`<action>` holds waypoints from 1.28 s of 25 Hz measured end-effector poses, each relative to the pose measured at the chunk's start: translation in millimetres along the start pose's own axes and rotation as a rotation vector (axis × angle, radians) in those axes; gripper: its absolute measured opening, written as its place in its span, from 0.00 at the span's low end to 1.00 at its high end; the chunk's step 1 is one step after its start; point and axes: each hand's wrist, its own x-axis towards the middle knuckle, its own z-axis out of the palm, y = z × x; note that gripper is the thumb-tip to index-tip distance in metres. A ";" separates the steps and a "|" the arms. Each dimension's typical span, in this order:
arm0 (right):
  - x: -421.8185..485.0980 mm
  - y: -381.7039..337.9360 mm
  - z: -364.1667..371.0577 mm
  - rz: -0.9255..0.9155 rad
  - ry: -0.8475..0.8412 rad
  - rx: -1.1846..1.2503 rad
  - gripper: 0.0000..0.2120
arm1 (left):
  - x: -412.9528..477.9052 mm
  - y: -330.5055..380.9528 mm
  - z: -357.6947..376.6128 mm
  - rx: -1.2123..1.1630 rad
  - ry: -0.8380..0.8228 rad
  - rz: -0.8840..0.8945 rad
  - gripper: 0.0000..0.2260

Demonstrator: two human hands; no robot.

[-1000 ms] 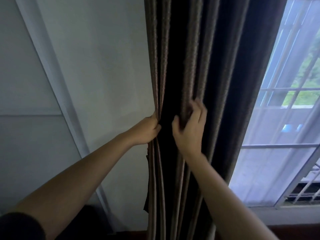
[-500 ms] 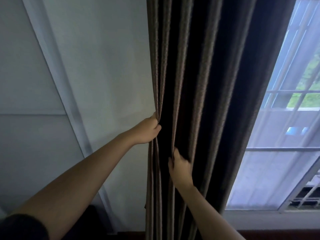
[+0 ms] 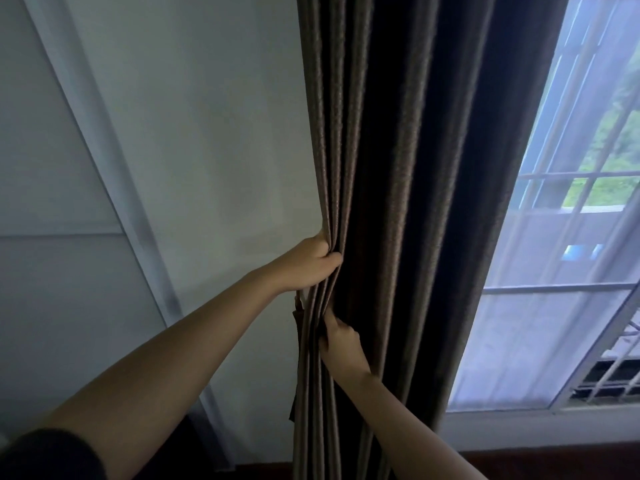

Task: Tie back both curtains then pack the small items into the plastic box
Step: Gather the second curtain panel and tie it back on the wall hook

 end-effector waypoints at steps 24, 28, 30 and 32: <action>58.2 11.0 -82.1 -0.060 0.189 0.125 0.27 | 9.1 -30.3 7.4 0.290 0.124 -0.006 0.21; 18.7 21.1 -46.1 -0.036 0.062 0.101 0.28 | 15.8 -27.9 7.9 0.258 0.122 -0.011 0.21; 6.8 20.6 -35.2 -0.010 0.048 0.071 0.27 | 17.0 -25.4 8.7 0.217 0.098 -0.003 0.20; 1.3 18.8 -29.9 0.020 0.043 0.048 0.26 | 16.4 -22.8 11.0 0.167 0.067 0.002 0.16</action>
